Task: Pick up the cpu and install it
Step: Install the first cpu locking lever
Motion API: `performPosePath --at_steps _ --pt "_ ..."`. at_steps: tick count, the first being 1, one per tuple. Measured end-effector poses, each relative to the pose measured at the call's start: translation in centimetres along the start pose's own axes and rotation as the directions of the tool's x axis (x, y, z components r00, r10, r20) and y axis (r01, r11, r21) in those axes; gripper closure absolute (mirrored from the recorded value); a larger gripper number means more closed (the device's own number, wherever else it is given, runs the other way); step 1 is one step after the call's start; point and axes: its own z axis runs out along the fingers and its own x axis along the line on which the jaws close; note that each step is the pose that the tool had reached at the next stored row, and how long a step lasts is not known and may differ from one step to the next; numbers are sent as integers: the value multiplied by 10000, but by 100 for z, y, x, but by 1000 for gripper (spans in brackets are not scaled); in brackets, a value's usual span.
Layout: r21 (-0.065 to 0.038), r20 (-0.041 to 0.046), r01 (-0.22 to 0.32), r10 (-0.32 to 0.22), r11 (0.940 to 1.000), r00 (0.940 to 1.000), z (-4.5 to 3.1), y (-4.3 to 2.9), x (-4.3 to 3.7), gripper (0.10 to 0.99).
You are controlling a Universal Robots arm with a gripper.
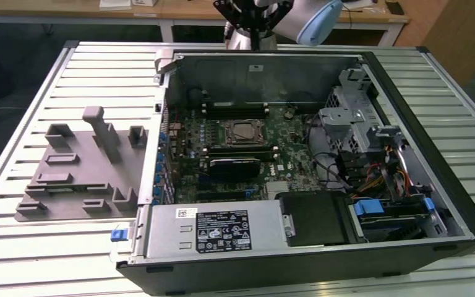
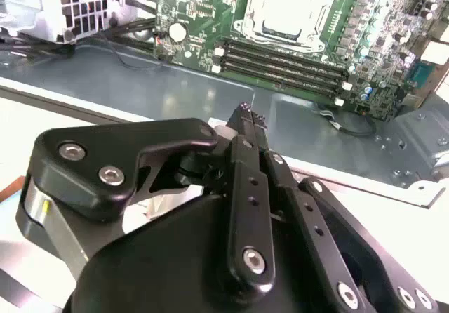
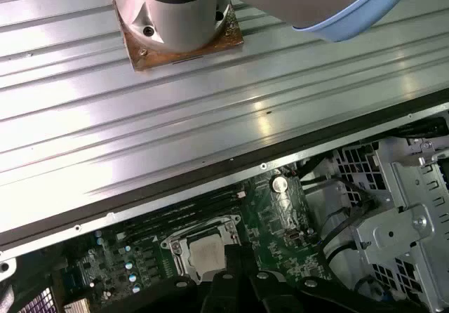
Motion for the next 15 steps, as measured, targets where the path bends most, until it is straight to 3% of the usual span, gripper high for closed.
performPosePath --at_steps 15 --pt "30 -90 -8 8 10000 10000 139 -19 20 976"
